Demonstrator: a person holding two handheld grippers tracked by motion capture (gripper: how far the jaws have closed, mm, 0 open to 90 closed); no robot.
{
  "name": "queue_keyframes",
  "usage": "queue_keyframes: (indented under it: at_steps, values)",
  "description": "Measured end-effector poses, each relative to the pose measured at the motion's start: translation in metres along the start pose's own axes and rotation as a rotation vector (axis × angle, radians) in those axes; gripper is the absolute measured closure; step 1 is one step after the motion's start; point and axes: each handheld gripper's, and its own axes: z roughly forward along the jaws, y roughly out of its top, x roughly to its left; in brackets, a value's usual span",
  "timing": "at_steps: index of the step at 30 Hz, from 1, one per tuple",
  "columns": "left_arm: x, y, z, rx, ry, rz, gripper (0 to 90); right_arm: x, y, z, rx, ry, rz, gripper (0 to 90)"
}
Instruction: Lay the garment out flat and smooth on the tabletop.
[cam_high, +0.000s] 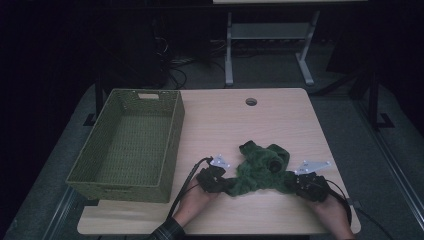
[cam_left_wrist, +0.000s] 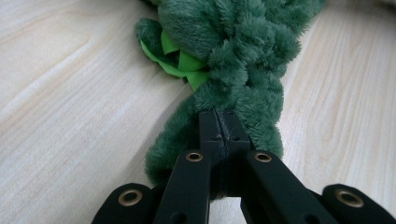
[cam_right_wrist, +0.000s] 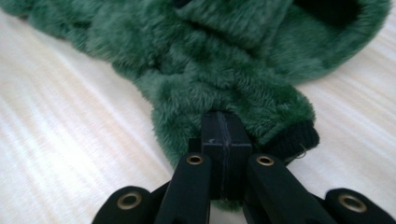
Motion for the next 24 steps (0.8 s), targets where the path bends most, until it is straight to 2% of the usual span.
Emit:
queue_keyframes:
  at_steps: [2,9,14,17,21,24]
  values:
    - [0.0,-0.002,-0.003,0.015,-0.001,0.015,89.6,0.004,-0.003,-0.002,0.006,0.02,-0.001,89.5]
    - [-0.001,-0.019,-0.021,0.045,-0.017,0.011,89.7,0.024,-0.014,-0.01,0.01,0.095,-0.009,89.5]
    - [-0.002,-0.03,-0.03,0.041,-0.042,-0.013,89.5,0.036,-0.018,-0.013,0.009,0.119,-0.017,87.9]
    - [-0.002,-0.024,-0.035,0.02,-0.045,-0.015,80.0,0.035,-0.016,-0.017,-0.013,0.124,-0.006,78.5]
    - [0.0,-0.008,-0.042,-0.011,-0.025,0.002,72.7,0.031,-0.008,-0.027,-0.083,0.098,0.016,74.7]
    - [0.004,0.008,-0.044,-0.025,-0.009,0.02,68.7,0.028,0.0,-0.03,-0.106,0.094,0.031,70.8]
